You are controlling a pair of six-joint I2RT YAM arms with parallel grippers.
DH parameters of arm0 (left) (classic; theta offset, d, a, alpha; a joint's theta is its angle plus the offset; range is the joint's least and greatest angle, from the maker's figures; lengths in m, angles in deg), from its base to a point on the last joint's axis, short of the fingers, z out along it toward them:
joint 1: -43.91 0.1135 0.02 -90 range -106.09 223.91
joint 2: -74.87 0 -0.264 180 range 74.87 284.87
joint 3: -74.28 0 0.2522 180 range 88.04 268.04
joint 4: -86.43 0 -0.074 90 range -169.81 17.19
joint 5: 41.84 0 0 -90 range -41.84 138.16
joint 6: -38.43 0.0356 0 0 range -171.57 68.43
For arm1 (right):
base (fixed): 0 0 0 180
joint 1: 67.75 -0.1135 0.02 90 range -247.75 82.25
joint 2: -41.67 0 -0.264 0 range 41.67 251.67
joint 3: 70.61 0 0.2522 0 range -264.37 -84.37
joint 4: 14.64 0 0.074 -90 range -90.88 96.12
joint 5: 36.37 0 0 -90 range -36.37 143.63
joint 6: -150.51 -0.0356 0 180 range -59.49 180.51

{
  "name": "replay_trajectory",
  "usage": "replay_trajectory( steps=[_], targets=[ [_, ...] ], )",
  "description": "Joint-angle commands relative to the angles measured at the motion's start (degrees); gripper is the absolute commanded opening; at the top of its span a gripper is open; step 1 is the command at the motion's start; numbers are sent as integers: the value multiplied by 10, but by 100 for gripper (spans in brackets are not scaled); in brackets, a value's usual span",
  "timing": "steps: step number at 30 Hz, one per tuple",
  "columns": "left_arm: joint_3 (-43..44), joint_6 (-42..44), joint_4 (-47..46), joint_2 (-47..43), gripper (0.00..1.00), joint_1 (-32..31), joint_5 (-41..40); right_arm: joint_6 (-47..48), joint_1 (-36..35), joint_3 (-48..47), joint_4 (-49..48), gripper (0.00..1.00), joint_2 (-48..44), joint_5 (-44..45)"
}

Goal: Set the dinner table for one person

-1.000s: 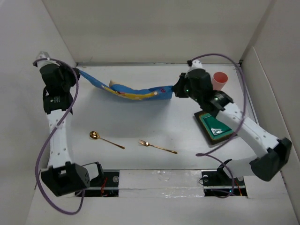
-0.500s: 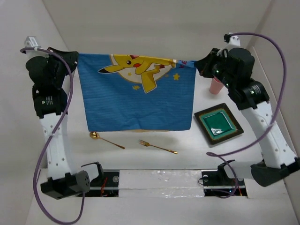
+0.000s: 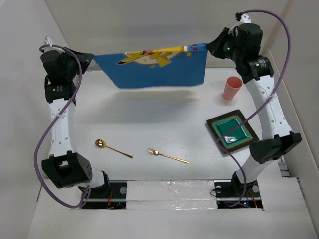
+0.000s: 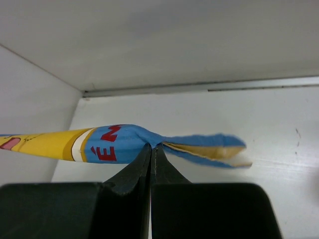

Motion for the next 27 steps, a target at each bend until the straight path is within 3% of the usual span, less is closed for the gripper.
replay_trajectory(
  steps=[1,3,4,6,7,14,19,27],
  targets=[
    [-2,-12,-81,-40,0,1,22,-1,17,-13,-23,0,-40,-20],
    [-53,-7,-98,-62,0,1,29,-6,22,55,-55,0,-76,-30],
    [-112,-6,-105,-71,0,1,31,-11,22,143,-71,0,-90,-35],
    [-176,-7,-133,-90,0,1,50,-26,28,228,-110,0,-122,-54],
    [-265,-4,-145,-98,0,1,65,-32,28,308,-133,0,-137,-62],
    [-445,59,-144,-107,0,1,40,-26,28,569,-205,0,-134,-79],
    [-521,99,-128,-84,0,1,36,-9,28,637,-203,0,-109,-67],
    [-577,134,-73,-133,0,1,14,-4,28,727,-179,0,-166,-67]
  ],
)
